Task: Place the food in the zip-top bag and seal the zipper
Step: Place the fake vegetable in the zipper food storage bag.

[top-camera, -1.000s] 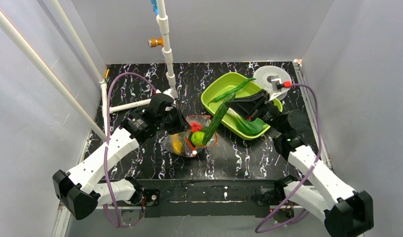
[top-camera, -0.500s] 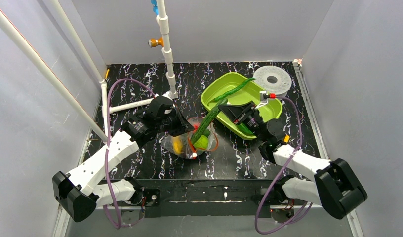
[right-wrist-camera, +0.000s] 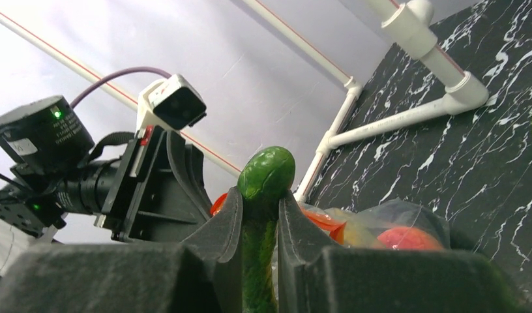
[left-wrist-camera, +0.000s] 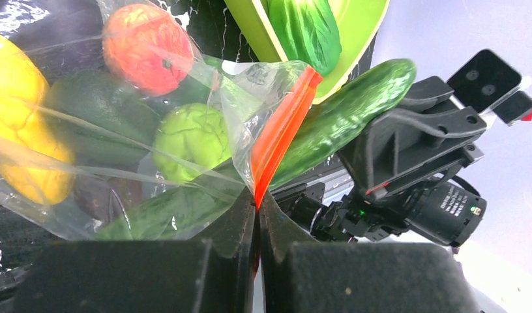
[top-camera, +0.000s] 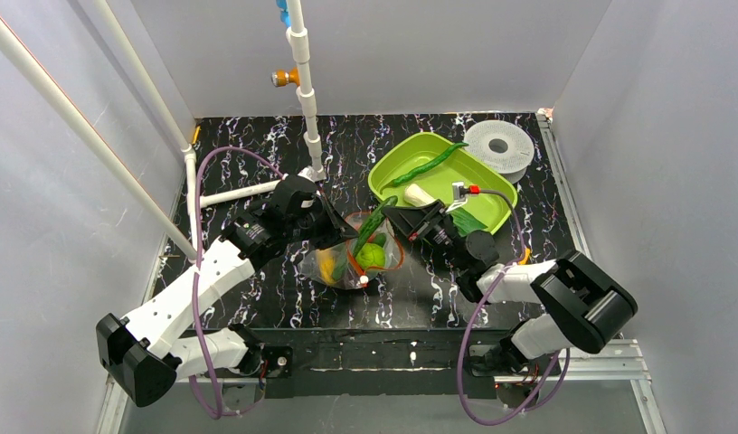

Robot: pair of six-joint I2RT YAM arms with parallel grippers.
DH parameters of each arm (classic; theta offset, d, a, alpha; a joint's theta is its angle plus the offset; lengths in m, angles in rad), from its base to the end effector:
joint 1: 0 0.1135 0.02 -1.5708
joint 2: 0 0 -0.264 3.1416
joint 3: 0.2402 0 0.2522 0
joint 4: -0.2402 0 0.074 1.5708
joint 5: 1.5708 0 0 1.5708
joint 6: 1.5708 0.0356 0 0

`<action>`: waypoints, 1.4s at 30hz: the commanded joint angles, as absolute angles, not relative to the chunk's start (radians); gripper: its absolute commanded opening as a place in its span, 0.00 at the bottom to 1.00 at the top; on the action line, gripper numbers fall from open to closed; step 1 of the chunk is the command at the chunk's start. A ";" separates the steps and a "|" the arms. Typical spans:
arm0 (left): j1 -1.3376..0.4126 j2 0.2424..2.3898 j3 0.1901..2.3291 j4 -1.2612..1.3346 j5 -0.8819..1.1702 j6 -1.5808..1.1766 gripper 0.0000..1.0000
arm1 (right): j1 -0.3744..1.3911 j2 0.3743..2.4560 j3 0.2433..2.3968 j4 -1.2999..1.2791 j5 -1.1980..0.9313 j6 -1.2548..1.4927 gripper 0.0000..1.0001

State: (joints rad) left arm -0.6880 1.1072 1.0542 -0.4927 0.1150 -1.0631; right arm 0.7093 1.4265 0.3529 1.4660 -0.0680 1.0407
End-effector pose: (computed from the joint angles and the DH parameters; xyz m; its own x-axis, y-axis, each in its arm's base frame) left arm 0.1853 -0.1576 0.3398 -0.8124 -0.4560 -0.3635 -0.0069 0.6308 -0.7759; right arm 0.1903 0.1665 0.2300 -0.4550 0.7438 -0.4896 -0.6030 0.1472 0.7840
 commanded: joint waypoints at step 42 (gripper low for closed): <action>-0.681 1.079 1.028 -0.470 0.146 -1.035 0.00 | 0.630 1.086 0.839 -0.150 -0.373 0.894 0.81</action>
